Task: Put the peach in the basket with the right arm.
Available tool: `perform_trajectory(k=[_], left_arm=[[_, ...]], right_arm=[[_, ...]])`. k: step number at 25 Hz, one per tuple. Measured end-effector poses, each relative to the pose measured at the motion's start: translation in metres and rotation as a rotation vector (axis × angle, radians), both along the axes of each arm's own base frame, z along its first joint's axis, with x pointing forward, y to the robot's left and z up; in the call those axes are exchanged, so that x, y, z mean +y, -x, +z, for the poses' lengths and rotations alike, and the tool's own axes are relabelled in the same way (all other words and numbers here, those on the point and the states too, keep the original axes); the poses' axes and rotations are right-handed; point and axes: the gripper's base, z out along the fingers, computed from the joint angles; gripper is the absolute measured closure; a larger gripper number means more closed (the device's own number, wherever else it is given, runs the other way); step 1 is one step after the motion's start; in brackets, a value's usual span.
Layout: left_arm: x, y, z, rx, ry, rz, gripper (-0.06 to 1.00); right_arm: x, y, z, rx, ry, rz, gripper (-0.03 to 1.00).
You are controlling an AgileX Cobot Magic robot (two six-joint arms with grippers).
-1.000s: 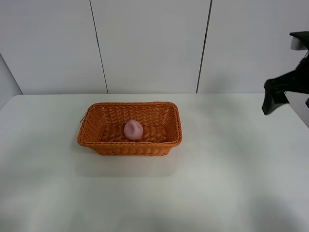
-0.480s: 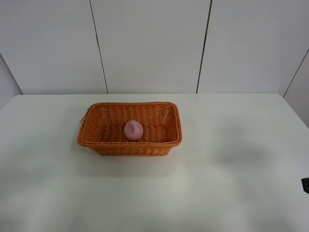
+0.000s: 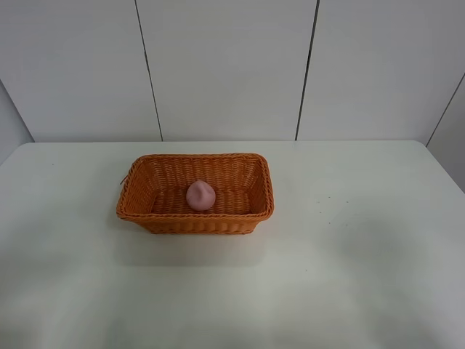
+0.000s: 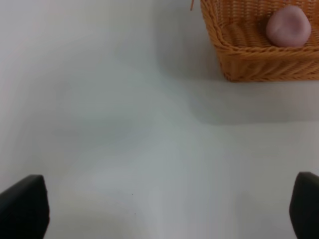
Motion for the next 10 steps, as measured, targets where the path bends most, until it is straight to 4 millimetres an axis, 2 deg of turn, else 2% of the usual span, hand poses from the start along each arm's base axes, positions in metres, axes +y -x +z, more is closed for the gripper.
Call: perform_trajectory(k=[10], left_arm=[[0.0, 0.0, 0.0, 0.0, 0.0, 0.0, -0.05]], right_arm=[[0.0, 0.0, 0.0, 0.0, -0.001, 0.0, 0.27]])
